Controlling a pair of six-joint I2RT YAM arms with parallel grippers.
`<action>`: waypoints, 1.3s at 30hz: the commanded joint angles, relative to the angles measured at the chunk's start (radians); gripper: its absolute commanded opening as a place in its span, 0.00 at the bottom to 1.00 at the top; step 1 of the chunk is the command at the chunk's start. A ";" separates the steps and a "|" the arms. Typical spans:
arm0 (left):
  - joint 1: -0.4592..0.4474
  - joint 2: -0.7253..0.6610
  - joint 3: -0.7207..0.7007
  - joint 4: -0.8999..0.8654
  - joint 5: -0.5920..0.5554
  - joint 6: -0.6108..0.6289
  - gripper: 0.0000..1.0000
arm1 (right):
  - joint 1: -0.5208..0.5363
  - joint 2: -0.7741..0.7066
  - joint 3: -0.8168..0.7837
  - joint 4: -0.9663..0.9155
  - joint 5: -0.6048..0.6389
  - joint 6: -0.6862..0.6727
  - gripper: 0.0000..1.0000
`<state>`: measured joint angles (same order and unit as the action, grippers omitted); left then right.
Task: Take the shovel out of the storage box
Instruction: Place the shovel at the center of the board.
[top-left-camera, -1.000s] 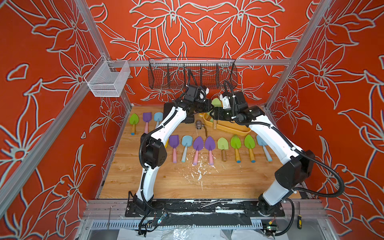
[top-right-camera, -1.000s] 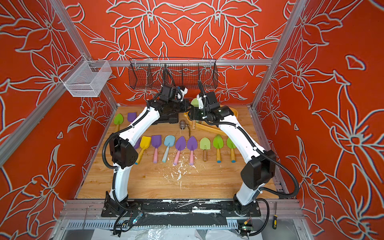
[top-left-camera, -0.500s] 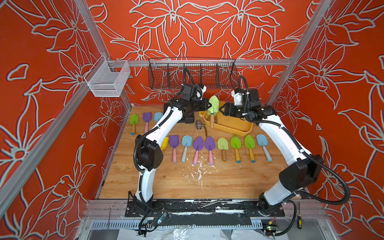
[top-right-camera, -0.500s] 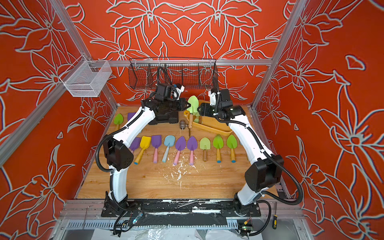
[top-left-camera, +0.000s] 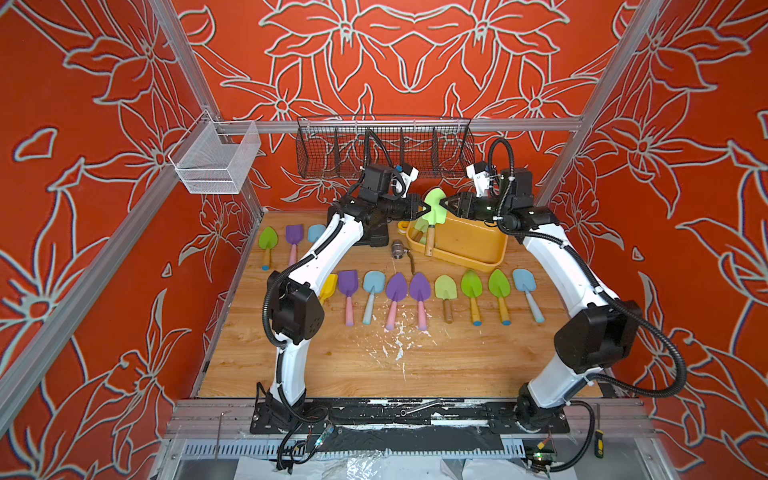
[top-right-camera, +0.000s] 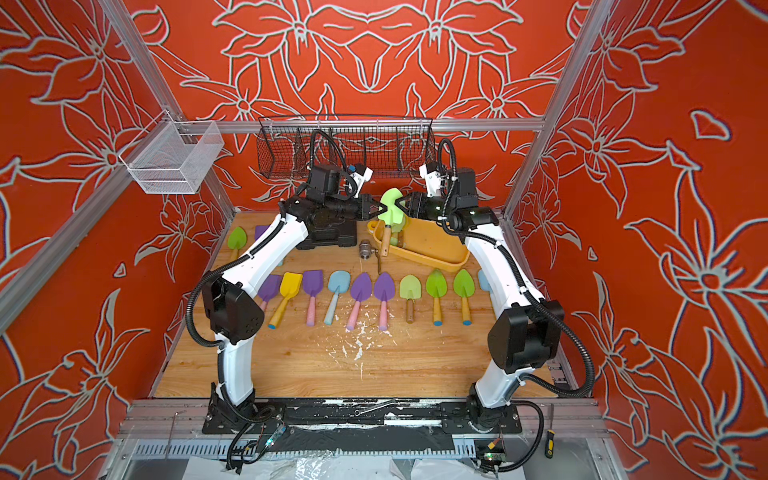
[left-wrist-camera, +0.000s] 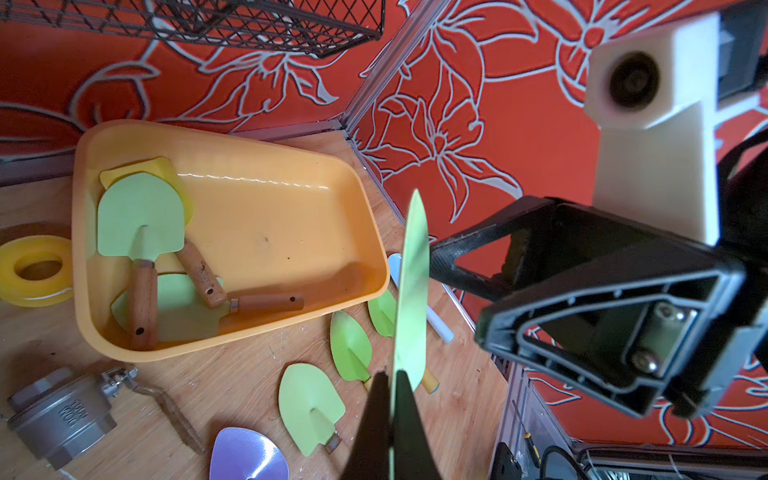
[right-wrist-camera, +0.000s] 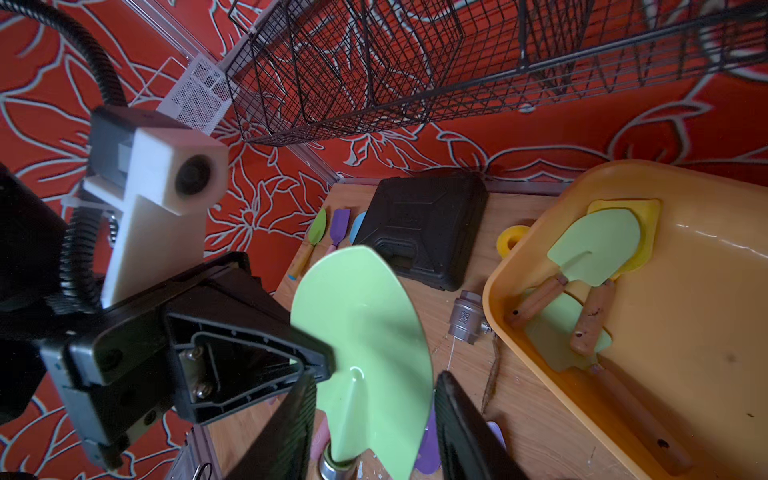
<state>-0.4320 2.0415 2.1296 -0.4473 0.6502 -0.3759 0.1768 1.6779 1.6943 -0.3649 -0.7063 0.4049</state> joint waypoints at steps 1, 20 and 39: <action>-0.002 -0.039 0.021 0.043 0.049 -0.004 0.00 | -0.001 0.011 -0.010 0.043 -0.043 -0.001 0.45; 0.010 0.005 0.058 0.083 0.117 -0.045 0.02 | -0.005 0.046 0.021 0.109 -0.191 0.103 0.00; -0.122 -0.149 -0.008 -0.235 -0.460 0.124 0.82 | 0.001 -0.074 0.067 -0.230 0.440 0.034 0.00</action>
<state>-0.4808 1.9461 2.1471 -0.5869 0.3424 -0.3233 0.1741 1.6501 1.7782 -0.5747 -0.3931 0.4240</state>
